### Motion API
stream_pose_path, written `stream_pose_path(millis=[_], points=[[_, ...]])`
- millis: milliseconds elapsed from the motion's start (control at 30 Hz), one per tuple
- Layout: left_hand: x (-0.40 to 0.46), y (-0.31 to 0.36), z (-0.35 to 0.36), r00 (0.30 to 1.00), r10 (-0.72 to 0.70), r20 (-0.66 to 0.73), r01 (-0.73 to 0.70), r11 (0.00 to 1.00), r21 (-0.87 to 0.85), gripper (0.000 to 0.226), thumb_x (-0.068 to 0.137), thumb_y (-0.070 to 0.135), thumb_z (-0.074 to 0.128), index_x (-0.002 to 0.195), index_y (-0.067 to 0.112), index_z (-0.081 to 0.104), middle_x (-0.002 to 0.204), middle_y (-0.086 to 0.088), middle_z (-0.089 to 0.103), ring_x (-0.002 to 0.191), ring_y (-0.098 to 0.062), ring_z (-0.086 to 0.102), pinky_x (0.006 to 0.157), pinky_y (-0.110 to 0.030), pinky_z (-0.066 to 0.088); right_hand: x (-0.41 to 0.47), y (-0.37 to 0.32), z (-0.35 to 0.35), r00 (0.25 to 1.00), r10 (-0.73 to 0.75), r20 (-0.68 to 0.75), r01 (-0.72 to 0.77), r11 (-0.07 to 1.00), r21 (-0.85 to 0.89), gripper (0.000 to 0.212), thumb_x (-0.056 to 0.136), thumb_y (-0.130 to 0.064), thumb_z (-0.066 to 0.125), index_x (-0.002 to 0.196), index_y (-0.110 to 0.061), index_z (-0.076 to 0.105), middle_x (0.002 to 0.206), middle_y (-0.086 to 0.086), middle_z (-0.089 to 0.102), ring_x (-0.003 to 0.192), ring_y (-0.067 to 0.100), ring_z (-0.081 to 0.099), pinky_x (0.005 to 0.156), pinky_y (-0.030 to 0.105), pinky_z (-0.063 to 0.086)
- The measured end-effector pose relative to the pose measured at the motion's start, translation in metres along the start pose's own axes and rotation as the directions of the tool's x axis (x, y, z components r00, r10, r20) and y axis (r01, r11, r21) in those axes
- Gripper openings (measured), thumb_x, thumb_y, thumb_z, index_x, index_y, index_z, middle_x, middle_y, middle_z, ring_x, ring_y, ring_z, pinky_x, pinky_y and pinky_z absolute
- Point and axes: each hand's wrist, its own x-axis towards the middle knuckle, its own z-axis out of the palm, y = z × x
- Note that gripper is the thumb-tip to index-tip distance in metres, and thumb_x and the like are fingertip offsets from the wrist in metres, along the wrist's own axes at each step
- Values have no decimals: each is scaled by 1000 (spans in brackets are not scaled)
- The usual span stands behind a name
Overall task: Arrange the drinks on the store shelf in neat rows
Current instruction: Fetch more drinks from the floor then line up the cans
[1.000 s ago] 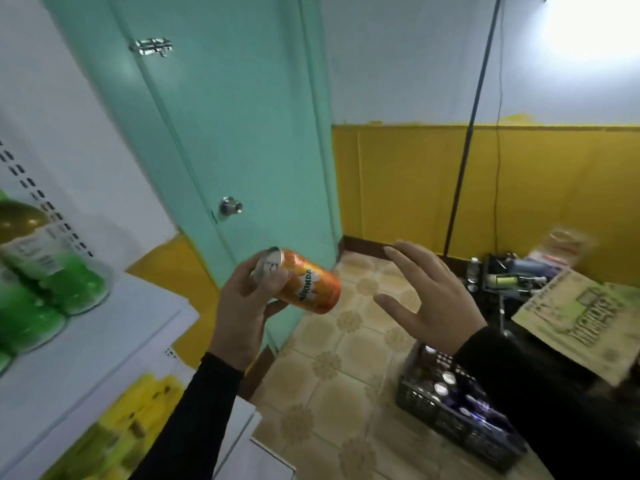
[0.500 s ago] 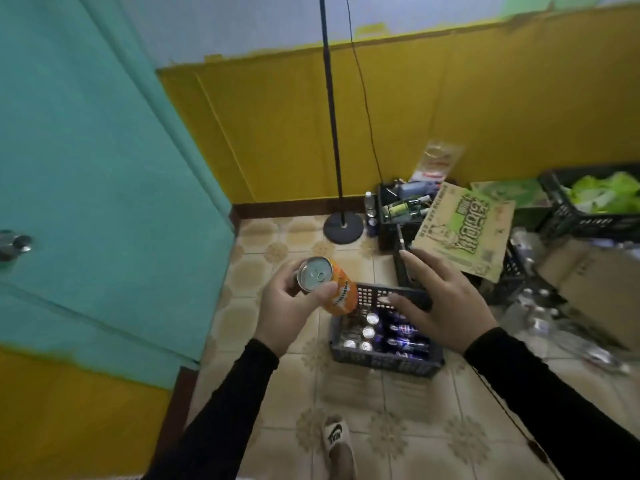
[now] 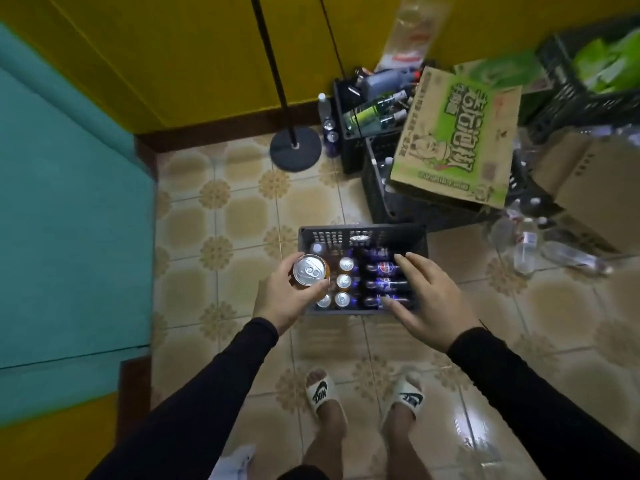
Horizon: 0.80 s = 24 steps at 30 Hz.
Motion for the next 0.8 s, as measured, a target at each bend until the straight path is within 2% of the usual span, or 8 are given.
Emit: stream_pose_path(millis=[100,167,333,400,500,567,667,800], points=[[49,-59,43,999,-54,9,54,999,9,74,76,28,87,137,36,47,106,30,61,94,15,61,89,-18,51,13,48,73,994,81,73,-80,997,-9,75,89,-63,46,143,-11,47,138,14,54,125,30,53,101,42,49],[82,-104,75,997,-81,9,81,995,59,78,77,31,86,145,25,48,118,17,64,106,0,62,97,-28,52,17,79,128,984,117,131,-114,993,-25,79,88,-67,37,146,-14,44,142,12,51,130,28,50,105,42,46],[165,-213,150,993,-111,-23,114,978,176,69,70,43,83,131,26,56,122,6,67,110,-14,64,97,-40,53,35,152,259,956,156,249,-156,988,-18,86,85,-74,25,151,-20,34,150,8,42,138,26,40,111,44,39],[193,-248,173,994,-99,-52,108,970,216,62,70,44,81,125,25,59,117,6,68,107,-15,65,95,-39,54,46,175,303,954,161,255,-162,987,-18,85,86,-73,27,149,-17,39,147,10,45,135,29,44,108,44,42],[227,-289,198,994,-96,-57,109,944,312,64,78,37,83,133,18,56,124,1,67,112,-17,62,93,-29,50,59,199,354,951,151,271,-150,988,-23,82,88,-70,30,144,-13,46,143,14,49,131,33,48,105,47,45],[244,-313,209,992,-113,-53,124,926,357,65,81,35,81,137,16,54,129,-3,65,117,-21,60,95,-33,50,62,208,377,944,156,290,-153,988,-34,81,89,-70,29,142,-12,49,140,15,52,127,35,51,104,47,46],[259,-337,223,982,-180,-48,184,894,408,65,84,32,79,140,15,50,134,-8,61,121,-27,57,97,-33,48,62,215,398,930,173,325,-165,985,-52,87,89,-75,17,145,-14,45,143,14,49,131,34,48,107,45,42],[268,-350,237,970,-242,-31,233,882,410,56,85,27,78,132,12,50,127,-11,64,113,-28,61,85,-29,45,61,217,404,920,217,328,-208,976,-63,87,88,-76,16,147,-17,41,148,10,43,137,30,40,112,42,35]])
